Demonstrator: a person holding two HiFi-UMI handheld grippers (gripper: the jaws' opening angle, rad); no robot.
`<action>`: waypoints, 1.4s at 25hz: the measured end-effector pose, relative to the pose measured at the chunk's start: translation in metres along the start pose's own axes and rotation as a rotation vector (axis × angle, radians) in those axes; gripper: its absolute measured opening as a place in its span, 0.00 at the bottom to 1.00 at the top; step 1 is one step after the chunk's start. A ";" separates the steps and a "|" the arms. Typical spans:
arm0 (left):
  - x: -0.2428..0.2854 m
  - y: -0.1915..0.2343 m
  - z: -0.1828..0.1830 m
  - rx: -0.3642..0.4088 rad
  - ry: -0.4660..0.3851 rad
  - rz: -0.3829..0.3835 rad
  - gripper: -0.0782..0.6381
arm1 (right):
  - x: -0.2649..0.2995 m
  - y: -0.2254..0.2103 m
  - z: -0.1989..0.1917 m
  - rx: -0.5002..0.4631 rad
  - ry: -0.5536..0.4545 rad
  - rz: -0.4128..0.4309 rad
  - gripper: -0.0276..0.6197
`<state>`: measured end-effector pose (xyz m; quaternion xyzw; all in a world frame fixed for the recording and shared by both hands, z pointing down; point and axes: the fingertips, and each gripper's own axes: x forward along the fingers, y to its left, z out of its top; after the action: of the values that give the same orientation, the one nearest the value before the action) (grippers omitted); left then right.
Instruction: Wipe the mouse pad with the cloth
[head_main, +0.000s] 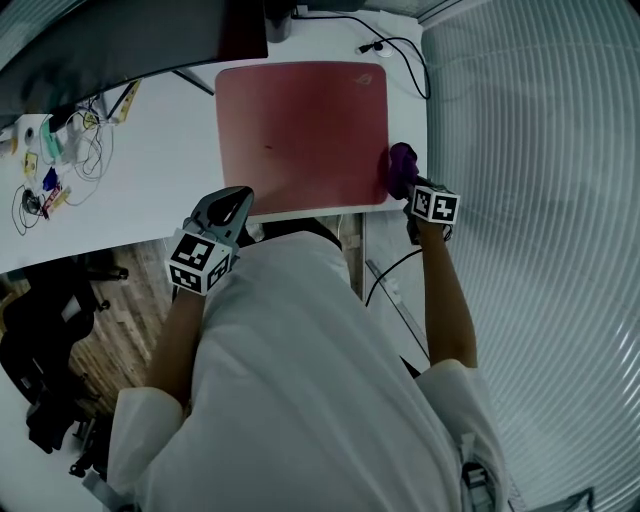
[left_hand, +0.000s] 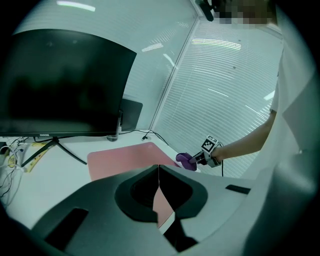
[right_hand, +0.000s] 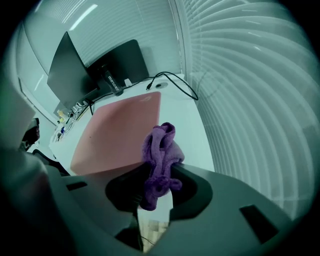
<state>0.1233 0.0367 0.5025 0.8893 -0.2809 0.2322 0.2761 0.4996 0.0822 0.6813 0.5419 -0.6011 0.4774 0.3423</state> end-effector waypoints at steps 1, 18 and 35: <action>-0.003 0.002 0.000 -0.001 -0.002 0.010 0.13 | 0.002 0.001 0.007 -0.005 -0.009 -0.007 0.23; -0.059 0.052 -0.028 -0.097 -0.012 0.097 0.13 | 0.052 0.059 0.036 -0.012 0.020 -0.103 0.22; -0.080 0.094 -0.039 -0.161 -0.053 0.099 0.13 | 0.078 0.167 0.038 -0.028 0.059 -0.004 0.22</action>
<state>-0.0045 0.0265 0.5197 0.8551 -0.3495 0.1986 0.3273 0.3261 0.0135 0.7076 0.5241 -0.5961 0.4840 0.3683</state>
